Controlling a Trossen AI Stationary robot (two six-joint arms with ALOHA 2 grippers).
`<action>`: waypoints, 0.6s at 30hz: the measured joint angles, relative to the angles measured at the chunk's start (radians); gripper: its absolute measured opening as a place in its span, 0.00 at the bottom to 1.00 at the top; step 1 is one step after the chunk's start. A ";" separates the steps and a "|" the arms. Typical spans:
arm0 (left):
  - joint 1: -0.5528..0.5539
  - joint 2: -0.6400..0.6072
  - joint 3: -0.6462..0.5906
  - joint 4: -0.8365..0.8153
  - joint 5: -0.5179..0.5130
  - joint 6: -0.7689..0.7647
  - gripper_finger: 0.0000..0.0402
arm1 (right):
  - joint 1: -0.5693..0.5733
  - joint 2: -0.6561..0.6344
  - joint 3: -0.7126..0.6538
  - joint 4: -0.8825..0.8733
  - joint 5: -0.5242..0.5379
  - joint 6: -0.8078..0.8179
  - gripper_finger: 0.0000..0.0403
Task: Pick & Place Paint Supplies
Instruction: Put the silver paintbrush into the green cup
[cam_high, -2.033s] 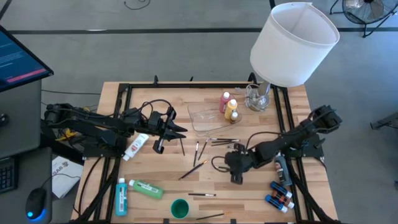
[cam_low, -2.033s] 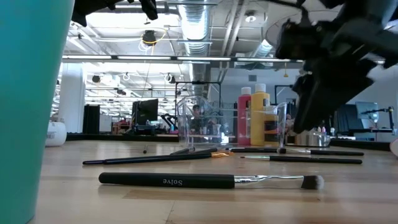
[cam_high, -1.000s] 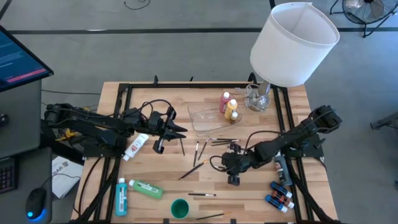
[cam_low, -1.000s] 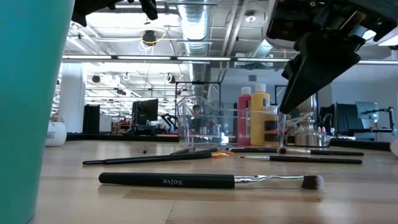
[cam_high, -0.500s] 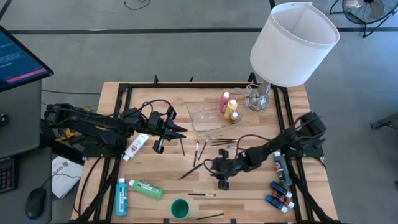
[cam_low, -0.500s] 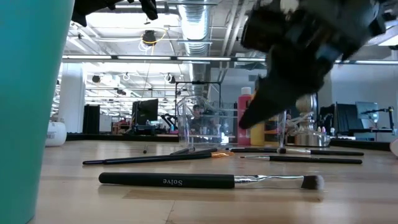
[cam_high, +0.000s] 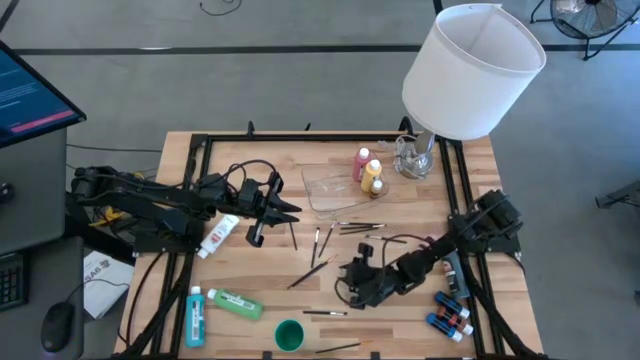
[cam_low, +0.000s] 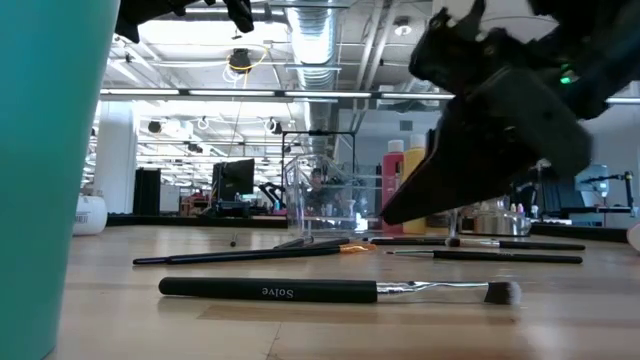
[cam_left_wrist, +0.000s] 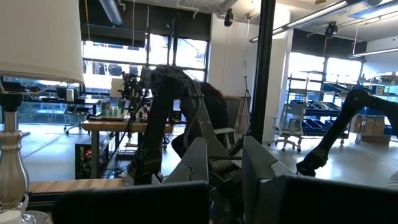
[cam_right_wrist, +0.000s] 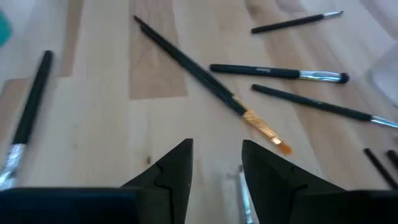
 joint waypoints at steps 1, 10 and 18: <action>0.000 0.000 0.000 0.000 0.000 0.000 0.00 | 0.000 0.000 0.000 -0.004 -0.008 0.013 0.33; 0.000 0.000 0.000 0.000 0.000 0.000 0.00 | 0.014 0.000 -0.068 0.069 0.086 0.104 0.33; 0.000 0.000 0.000 0.000 0.000 0.000 0.00 | -0.002 0.001 -0.102 0.101 0.044 0.122 0.33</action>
